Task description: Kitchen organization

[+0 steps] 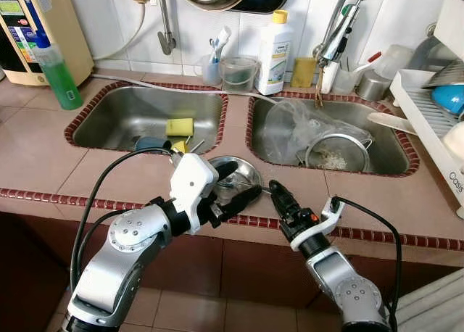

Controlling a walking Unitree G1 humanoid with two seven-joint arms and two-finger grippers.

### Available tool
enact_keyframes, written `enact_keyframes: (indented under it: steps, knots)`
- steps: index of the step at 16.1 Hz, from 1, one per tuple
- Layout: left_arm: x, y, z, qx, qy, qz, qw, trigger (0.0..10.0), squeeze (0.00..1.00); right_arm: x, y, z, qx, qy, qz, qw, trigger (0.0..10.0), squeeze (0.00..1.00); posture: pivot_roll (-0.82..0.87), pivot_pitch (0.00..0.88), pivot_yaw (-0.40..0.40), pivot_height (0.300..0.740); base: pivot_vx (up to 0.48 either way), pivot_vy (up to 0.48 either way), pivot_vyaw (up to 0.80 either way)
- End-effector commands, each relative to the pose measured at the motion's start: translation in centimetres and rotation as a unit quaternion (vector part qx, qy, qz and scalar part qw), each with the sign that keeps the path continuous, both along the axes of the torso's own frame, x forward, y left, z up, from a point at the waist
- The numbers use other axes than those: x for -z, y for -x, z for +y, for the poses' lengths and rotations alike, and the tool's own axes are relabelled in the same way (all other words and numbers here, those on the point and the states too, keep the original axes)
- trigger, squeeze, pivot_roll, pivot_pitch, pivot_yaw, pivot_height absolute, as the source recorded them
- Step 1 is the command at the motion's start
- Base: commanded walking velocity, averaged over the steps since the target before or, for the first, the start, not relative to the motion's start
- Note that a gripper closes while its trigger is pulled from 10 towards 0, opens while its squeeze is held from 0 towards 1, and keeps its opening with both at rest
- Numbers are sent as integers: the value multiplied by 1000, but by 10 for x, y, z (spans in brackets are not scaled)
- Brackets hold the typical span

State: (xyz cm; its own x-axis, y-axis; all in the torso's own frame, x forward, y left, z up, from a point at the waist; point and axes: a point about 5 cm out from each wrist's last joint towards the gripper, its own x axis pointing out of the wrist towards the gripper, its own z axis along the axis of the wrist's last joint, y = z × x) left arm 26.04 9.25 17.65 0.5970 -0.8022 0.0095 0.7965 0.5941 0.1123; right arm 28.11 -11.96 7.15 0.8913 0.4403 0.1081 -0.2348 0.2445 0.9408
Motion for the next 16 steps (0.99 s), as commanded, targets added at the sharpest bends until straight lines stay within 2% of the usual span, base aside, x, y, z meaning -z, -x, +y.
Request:
enact_keyframes:
  steps: [1,8,10,11,12,16]
  knots:
    - [-5,2,-1,4,-3,-9,1000,10000,0,0,6,11,-3,-22,-1,1000,0,0,-84,16,-6,740,0,0,0]
    - [-4,3,-1,7,-5,-9,1000,10000,0,-4,4,14,-3,-31,-6,1000,0,0,-80,7,-5,740,0,0,0]
    - [-4,3,-2,7,-5,-9,1000,10000,0,-4,3,14,-3,-31,-6,999,196,0,-78,5,-6,740,0,0,0]
    - [-4,3,-2,7,-5,-9,1000,10000,0,-4,3,14,-3,-32,-6,999,745,0,-78,4,-6,740,0,0,0]
    - [-4,3,-2,7,-6,-9,1000,10000,0,-4,3,14,-3,-32,-6,999,314,0,-77,5,-7,740,0,0,0]
    - [-4,4,-1,6,-7,-8,1000,10000,0,-4,3,13,0,-34,-5,999,157,0,-79,12,-6,740,0,0,0]
